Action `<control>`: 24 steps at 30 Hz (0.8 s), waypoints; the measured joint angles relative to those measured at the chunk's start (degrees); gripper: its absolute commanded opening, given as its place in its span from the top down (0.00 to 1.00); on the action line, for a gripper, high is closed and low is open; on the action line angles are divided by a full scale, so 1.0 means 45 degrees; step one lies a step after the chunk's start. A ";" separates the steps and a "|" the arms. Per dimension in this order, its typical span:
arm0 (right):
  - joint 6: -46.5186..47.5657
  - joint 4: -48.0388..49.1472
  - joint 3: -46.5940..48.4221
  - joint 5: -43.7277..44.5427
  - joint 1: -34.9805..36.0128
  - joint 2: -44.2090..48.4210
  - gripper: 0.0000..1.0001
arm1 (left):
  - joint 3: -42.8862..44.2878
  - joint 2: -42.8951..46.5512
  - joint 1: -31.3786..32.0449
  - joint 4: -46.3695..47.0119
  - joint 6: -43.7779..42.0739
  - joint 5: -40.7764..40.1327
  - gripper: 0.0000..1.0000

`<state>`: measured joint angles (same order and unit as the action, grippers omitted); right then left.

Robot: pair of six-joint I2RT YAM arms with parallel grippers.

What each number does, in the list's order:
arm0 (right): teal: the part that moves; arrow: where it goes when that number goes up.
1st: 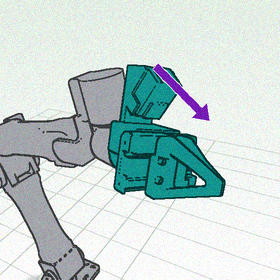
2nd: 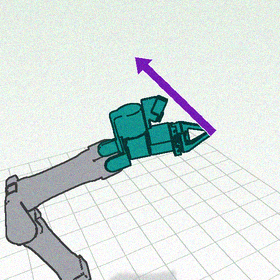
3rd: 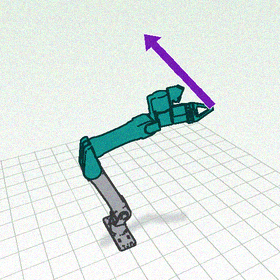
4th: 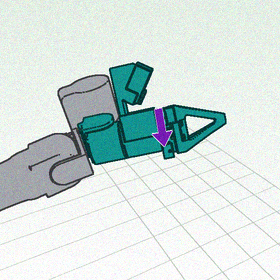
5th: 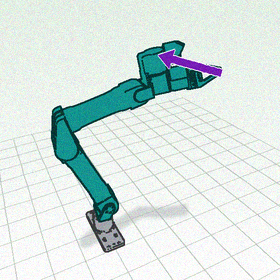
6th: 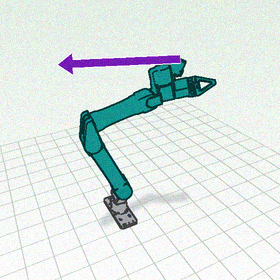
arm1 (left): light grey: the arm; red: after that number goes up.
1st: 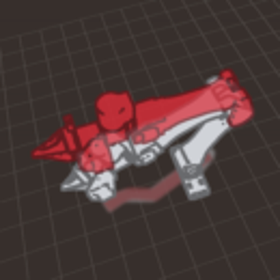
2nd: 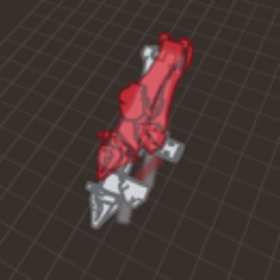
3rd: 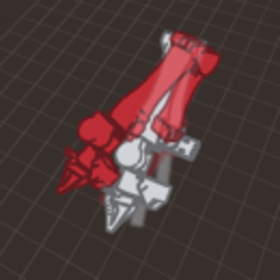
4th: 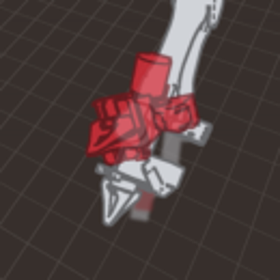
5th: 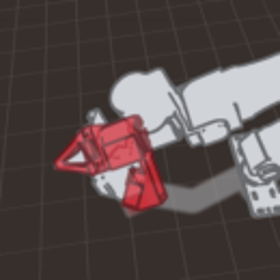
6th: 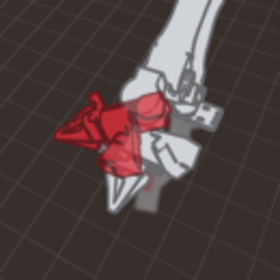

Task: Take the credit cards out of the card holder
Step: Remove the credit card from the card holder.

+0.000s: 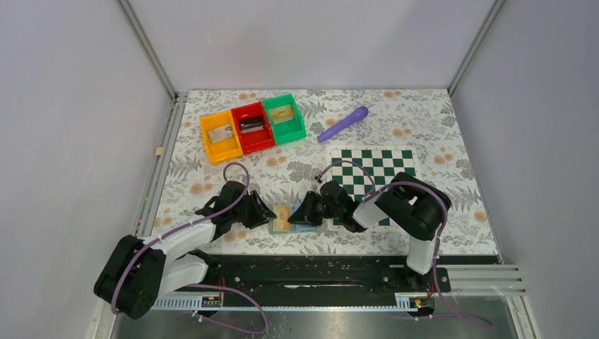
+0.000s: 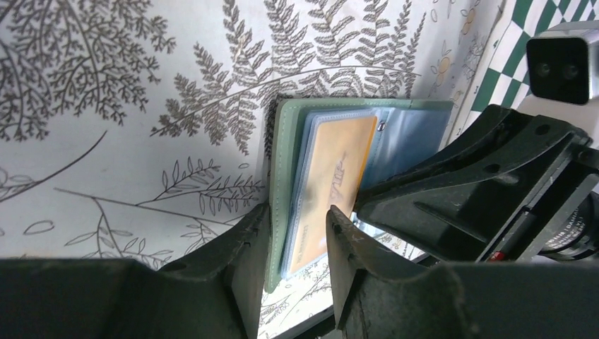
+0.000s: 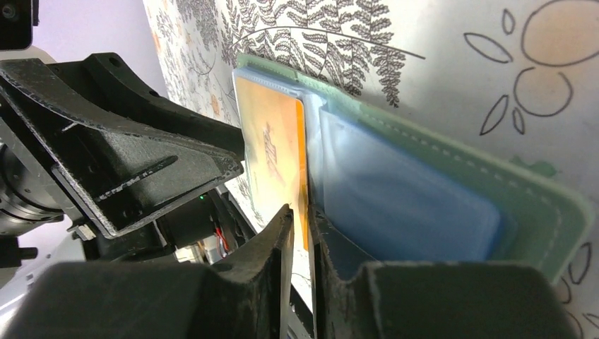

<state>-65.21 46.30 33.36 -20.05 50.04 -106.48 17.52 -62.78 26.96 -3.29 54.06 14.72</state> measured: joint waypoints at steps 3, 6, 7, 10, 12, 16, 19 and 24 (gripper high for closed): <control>-0.0311 0.0563 -0.0131 -0.0039 -0.0010 -0.0209 0.80 | -0.0053 -0.0194 0.0000 0.0525 -0.0024 0.0010 0.65; -0.0544 0.1001 -0.0223 -0.0087 -0.0015 -0.0379 0.81 | -0.0121 -0.0253 0.0058 0.0835 -0.0029 0.0000 0.66; -0.0583 0.1098 -0.0257 -0.0083 -0.0015 -0.0398 0.81 | -0.0151 -0.0223 0.0097 0.0884 -0.0024 -0.0010 0.66; -0.0695 0.1341 -0.0335 -0.0078 -0.0015 -0.0471 0.81 | -0.0214 0.0000 0.0204 0.0840 -0.0024 -0.0044 0.65; -0.0763 0.1486 -0.0384 -0.0078 -0.0015 -0.0505 0.81 | -0.0272 0.0340 0.0267 0.0792 -0.0015 -0.0049 0.64; -0.0913 0.1700 -0.0393 -0.0087 -0.0010 -0.0636 0.81 | -0.0277 0.0855 0.0461 0.0947 0.0063 0.0223 0.64; -0.1064 0.2055 -0.0389 -0.0136 -0.0010 -0.0826 0.81 | -0.0355 0.0777 0.0563 0.1554 0.0253 0.0811 0.67; -0.1253 0.2501 -0.0437 -0.0180 -0.0005 -0.1025 0.79 | -0.0539 0.0316 0.0559 0.2166 0.0442 0.1209 0.75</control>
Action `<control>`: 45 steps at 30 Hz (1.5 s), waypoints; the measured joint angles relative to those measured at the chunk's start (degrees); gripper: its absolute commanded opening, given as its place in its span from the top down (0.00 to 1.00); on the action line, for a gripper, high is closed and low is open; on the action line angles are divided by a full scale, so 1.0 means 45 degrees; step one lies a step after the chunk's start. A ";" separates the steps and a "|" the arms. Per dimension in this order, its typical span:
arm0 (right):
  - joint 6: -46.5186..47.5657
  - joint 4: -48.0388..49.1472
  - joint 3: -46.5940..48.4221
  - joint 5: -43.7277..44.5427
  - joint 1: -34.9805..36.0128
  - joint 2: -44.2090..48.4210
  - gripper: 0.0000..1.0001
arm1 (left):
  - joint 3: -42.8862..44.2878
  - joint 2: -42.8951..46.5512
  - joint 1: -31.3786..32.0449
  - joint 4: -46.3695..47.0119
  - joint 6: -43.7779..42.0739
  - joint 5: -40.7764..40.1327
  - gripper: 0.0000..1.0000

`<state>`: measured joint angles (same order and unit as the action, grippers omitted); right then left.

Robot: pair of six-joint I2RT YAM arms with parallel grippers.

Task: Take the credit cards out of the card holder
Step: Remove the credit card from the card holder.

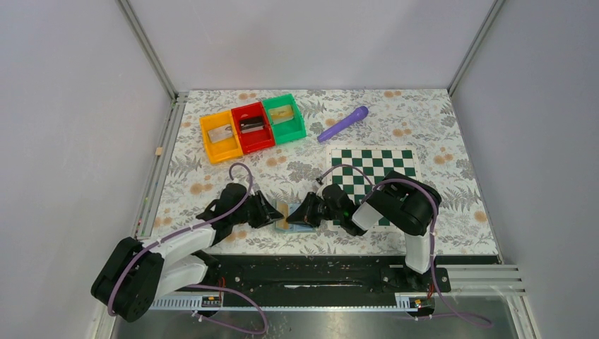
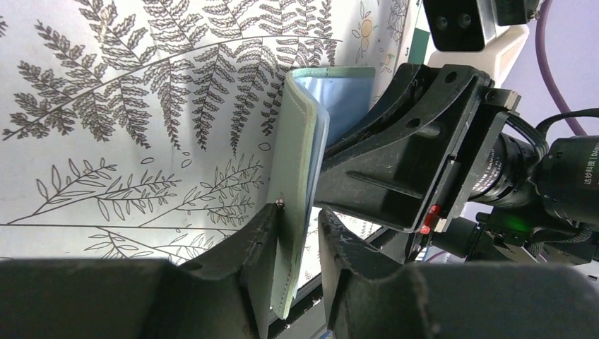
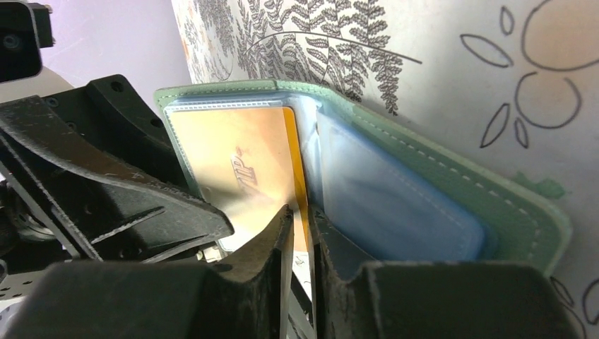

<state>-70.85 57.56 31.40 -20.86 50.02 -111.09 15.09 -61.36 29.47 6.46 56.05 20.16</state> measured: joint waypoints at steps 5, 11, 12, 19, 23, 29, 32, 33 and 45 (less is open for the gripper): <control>-0.0151 0.0622 -0.0219 0.0053 0.0000 -0.0107 0.75 | -0.0117 -0.0058 0.0000 0.0112 0.0078 0.0053 0.84; -0.0325 0.1661 -0.0612 0.0063 -0.0029 -0.0311 0.70 | -0.0117 -0.0058 0.0000 -0.0223 -0.0019 -0.0005 1.00; -0.0374 0.1865 -0.0661 0.0044 -0.0049 -0.0379 0.69 | -0.0117 -0.0058 0.0000 -0.0228 -0.0029 0.0000 1.00; -0.0398 0.2905 -0.0865 -0.0563 -0.0442 -0.0680 0.65 | -0.0107 0.0029 -0.0010 -0.0233 -0.0112 0.0199 1.00; -0.0350 0.3094 -0.0869 -0.0801 -0.0563 -0.0675 0.64 | -0.0257 0.0782 -0.0282 -0.0233 -0.0267 0.0495 1.00; -0.0335 0.3910 -0.0850 -0.1307 -0.0695 -0.0670 0.63 | -0.0753 0.2696 -0.0563 -0.0384 -0.0602 0.0636 1.00; -0.0345 0.4401 -0.0821 -0.1603 -0.0738 -0.0661 0.66 | -0.0772 0.3133 -0.0617 -0.0384 -0.0685 0.0719 1.00; -0.0345 0.4512 -0.0826 -0.1700 -0.0753 -0.0636 0.67 | -0.0782 0.3147 -0.0641 -0.0321 -0.0670 0.0758 1.00; -0.0024 0.4405 -0.1112 -0.2050 -0.1015 0.0223 0.92 | -0.1209 0.2579 -0.0850 0.1880 0.0228 0.1617 1.00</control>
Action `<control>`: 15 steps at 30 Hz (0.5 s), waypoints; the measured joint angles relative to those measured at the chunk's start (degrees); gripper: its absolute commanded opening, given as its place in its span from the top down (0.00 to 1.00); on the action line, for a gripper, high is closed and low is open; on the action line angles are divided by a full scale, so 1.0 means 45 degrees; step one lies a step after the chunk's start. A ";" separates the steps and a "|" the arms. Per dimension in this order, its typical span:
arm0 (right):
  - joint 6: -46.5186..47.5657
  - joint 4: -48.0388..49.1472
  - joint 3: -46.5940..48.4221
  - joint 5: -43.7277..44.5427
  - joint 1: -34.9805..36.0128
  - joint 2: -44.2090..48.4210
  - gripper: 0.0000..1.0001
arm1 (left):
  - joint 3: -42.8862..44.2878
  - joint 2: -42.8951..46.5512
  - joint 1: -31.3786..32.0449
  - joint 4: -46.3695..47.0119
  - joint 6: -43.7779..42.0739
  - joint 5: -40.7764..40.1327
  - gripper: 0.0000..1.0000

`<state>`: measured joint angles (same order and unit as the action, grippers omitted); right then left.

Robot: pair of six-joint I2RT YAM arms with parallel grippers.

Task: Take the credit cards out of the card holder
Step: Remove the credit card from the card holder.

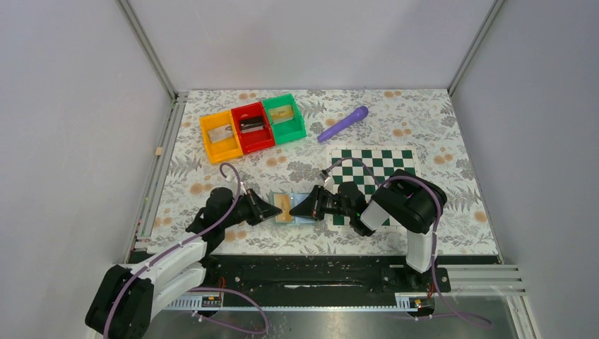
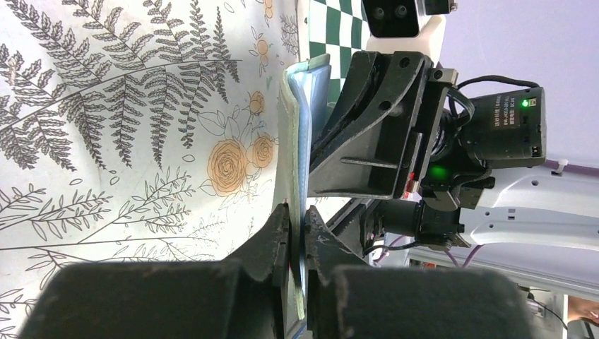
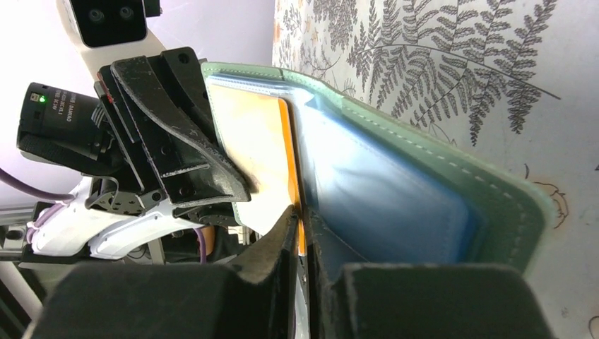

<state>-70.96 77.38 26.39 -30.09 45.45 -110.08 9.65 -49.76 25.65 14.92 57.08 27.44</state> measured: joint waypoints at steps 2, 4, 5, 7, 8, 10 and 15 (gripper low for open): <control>0.0015 -0.0053 -0.0005 -0.0005 -0.0029 0.0000 1.00 | -0.0117 -0.0078 -0.0087 0.0277 0.0175 0.0112 1.00; 0.0044 -0.0087 -0.0005 -0.0015 -0.0039 0.0000 1.00 | -0.0291 -0.0155 -0.0204 0.0602 0.0403 0.0233 1.00; 0.0053 -0.0102 -0.0005 -0.0024 -0.0044 0.0000 1.00 | -0.0350 -0.0219 -0.0262 0.0709 0.0500 0.0291 1.00; 0.0102 -0.0165 -0.0005 -0.0117 -0.0044 0.0019 1.00 | -0.0427 -0.0398 -0.0437 0.0923 0.0714 0.0563 0.96; 0.0131 -0.0185 -0.0010 -0.0141 -0.0044 0.0049 1.00 | -0.0427 -0.0486 -0.0549 0.0967 0.0743 0.0729 0.93; 0.0136 -0.0180 -0.0010 -0.0165 -0.0049 0.0097 1.00 | -0.0427 -0.0568 -0.0811 0.0962 0.0753 0.1039 0.83; 0.0015 0.0199 -0.0005 -0.0588 0.0005 0.0228 1.00 | -0.0423 -0.0457 -0.1375 0.0563 0.0612 0.1501 0.81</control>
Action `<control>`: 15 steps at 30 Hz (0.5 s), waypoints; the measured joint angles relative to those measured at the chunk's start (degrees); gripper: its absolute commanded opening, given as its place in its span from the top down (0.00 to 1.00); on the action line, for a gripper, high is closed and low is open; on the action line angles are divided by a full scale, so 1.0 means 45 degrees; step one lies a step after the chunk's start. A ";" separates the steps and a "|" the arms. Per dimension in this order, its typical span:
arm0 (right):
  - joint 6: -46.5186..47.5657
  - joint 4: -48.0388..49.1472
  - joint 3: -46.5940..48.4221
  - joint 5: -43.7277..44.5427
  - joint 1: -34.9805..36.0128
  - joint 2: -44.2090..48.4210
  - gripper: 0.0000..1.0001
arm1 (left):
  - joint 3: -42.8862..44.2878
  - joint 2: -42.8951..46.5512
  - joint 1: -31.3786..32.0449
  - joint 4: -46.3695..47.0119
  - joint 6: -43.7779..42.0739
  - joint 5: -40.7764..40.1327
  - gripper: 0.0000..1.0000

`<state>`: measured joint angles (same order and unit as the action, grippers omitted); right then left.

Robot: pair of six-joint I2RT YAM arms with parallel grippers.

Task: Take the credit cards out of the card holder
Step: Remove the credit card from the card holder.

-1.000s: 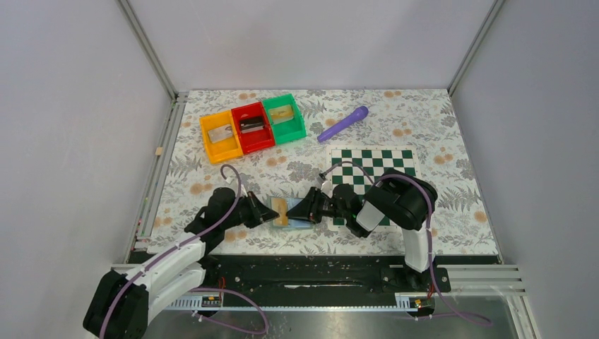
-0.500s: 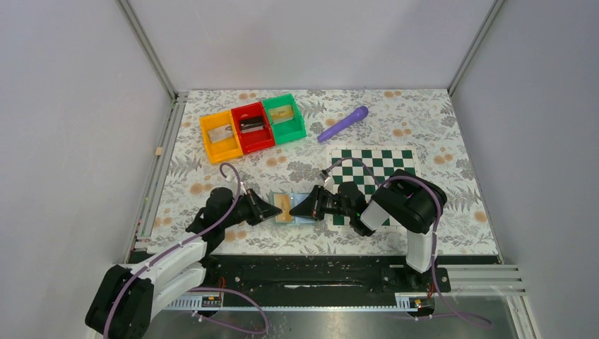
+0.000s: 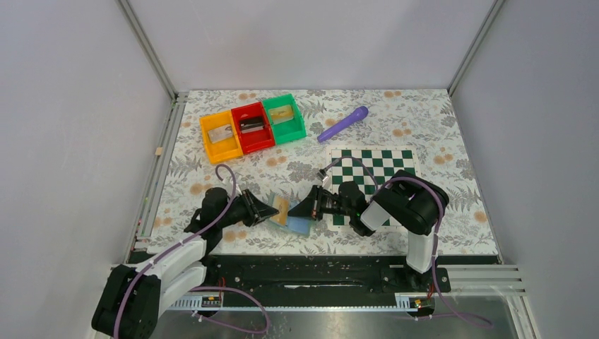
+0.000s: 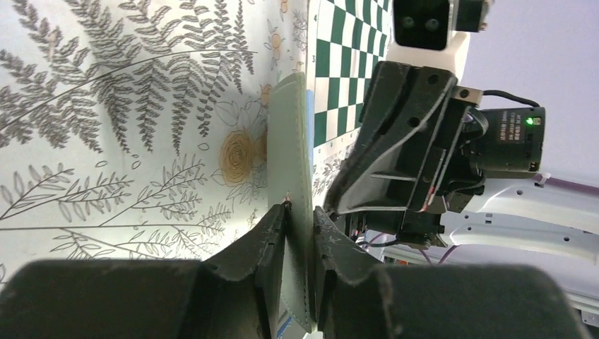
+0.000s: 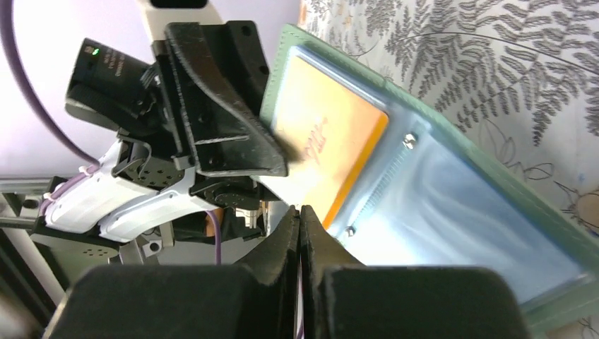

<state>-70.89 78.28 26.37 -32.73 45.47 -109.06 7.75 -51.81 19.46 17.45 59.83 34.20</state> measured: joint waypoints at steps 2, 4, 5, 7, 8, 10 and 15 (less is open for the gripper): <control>-0.0053 0.0238 0.0015 -0.0097 0.0015 0.0000 1.00 | 0.0000 0.0083 -0.0131 -0.0301 -0.0087 0.0034 0.87; -0.0141 0.0403 0.0029 -0.0204 0.0015 0.0000 1.00 | 0.0000 0.0107 -0.0214 -0.0510 -0.0185 0.0049 1.00; -0.0199 0.0452 0.0053 -0.0223 0.0015 0.0000 1.00 | 0.0000 0.0107 -0.0248 -0.0607 -0.0238 0.0058 1.00; -0.0301 0.0505 0.0107 -0.0223 0.0015 -0.0049 1.00 | 0.0000 0.0068 -0.0272 -0.0675 -0.0340 0.0083 1.00; -0.0374 0.0539 0.0141 -0.0219 0.0015 -0.0112 1.00 | 0.0000 0.0029 -0.0282 -0.0651 -0.0340 0.0092 1.00; -0.0539 0.0549 0.0165 -0.0194 0.0019 -0.0272 0.89 | -0.0044 -0.0112 -0.0282 -0.0447 -0.0277 0.0112 1.00; -0.0933 0.0554 0.0160 0.0131 0.0024 -0.0675 0.75 | -0.0787 -0.0408 -0.0301 0.0729 0.0427 0.0112 1.00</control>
<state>-75.09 80.77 27.09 -32.14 45.58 -112.09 4.21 -53.65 18.11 20.73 61.76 34.70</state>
